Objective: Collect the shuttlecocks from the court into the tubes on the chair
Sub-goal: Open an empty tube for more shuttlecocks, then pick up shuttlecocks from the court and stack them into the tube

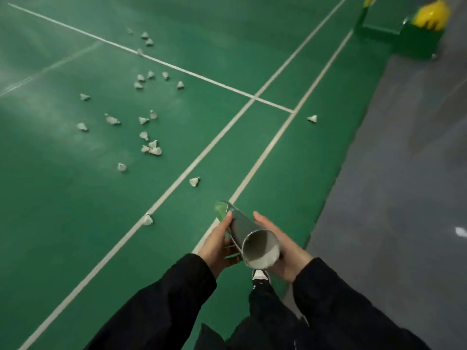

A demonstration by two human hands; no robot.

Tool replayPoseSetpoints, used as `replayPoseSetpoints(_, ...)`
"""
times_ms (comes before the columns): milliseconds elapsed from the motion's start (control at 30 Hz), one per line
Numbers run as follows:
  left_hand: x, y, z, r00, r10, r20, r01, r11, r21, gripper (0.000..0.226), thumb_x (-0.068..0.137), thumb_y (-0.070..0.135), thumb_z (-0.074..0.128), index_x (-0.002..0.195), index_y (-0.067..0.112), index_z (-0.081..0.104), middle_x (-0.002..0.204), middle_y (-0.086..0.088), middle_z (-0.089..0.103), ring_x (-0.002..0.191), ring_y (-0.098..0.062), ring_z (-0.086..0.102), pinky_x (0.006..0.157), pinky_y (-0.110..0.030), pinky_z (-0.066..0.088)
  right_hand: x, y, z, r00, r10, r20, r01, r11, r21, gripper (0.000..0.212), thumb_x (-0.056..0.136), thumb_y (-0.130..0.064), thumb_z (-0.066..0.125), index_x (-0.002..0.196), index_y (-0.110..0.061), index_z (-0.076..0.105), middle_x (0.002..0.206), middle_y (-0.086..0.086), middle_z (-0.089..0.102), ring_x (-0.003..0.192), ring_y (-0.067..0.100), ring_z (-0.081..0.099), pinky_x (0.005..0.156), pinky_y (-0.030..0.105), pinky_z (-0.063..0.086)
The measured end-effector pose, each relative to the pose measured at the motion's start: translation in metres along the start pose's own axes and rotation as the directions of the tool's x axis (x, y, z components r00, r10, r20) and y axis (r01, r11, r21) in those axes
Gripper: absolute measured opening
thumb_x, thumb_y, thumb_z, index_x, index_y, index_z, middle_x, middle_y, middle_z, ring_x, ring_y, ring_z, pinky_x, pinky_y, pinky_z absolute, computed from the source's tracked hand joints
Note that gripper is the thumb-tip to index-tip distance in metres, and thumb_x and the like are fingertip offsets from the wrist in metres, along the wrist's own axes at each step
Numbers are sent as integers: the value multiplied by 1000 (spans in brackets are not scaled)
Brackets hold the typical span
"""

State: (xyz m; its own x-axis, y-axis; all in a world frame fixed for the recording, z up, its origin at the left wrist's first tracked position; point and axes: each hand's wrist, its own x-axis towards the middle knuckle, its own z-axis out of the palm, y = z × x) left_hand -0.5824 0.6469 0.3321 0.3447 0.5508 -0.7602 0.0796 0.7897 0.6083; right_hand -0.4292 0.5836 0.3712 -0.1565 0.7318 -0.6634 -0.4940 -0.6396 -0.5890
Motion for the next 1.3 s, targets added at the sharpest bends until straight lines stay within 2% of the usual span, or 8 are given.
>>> replayPoseSetpoints(100,27,53,-34,999,9,-47,-18,980,-197,71,84,73,61,130,19,66,114,-18,73,103,-33,68,73,-34,55,58,-45,38,1000,14,4,-14,999,-51,49,96,-56,50,119,-19,73,101,6,73,78,14,64,69,29,45)
replayPoseSetpoints(267,92,185,-89,989,72,-130,-115,925,-362,54,88,64,61,95,10,64,75,-11,63,76,-24,56,70,-31,48,175,-145,94,998,-61,-24,56,981,-186,33,101,-40,50,102,-10,66,82,7,69,65,16,58,61,28,44)
replayPoseSetpoints(500,167,359,-181,960,113,-257,-225,857,-463,77,81,68,69,125,5,65,102,-19,64,91,-28,63,77,-34,56,311,-289,191,990,-119,79,136,950,-280,19,103,-24,49,95,-11,61,73,2,65,65,16,58,62,29,45)
replayPoseSetpoints(667,224,437,-234,951,117,-287,-267,778,-569,60,86,69,62,102,11,64,72,-9,58,63,-21,54,61,-28,46,410,-358,242,988,-59,145,106,933,-343,24,102,-27,52,94,-12,69,84,5,69,67,16,60,64,29,45)
replayPoseSetpoints(867,320,533,-307,942,47,-332,-241,783,-574,43,85,57,67,107,21,56,89,-15,59,74,-25,59,71,-34,47,557,-426,287,994,-5,107,45,926,-374,24,100,-28,56,104,-11,72,86,4,69,70,16,61,61,27,46)
replayPoseSetpoints(1000,382,624,-344,962,23,-273,-185,791,-583,55,59,50,78,98,19,56,82,-12,54,70,-24,54,67,-33,42,632,-494,319,998,-16,56,35,932,-360,24,101,-26,54,104,-10,71,88,6,68,67,15,61,61,27,45)
replayPoseSetpoints(1133,445,713,-370,975,5,-221,-135,805,-578,48,82,58,69,111,23,55,85,-11,60,71,-23,59,70,-32,48,699,-571,338,998,-65,-14,57,940,-336,23,101,-29,57,107,-12,71,86,3,70,72,17,62,65,30,46)
replayPoseSetpoints(1300,559,849,-412,991,-17,-132,-59,834,-548,44,95,59,59,105,16,61,112,-19,59,99,-28,55,85,-38,48,832,-674,348,989,-92,-115,65,973,-222,29,100,-26,59,116,-5,69,85,6,70,69,18,62,63,29,47)
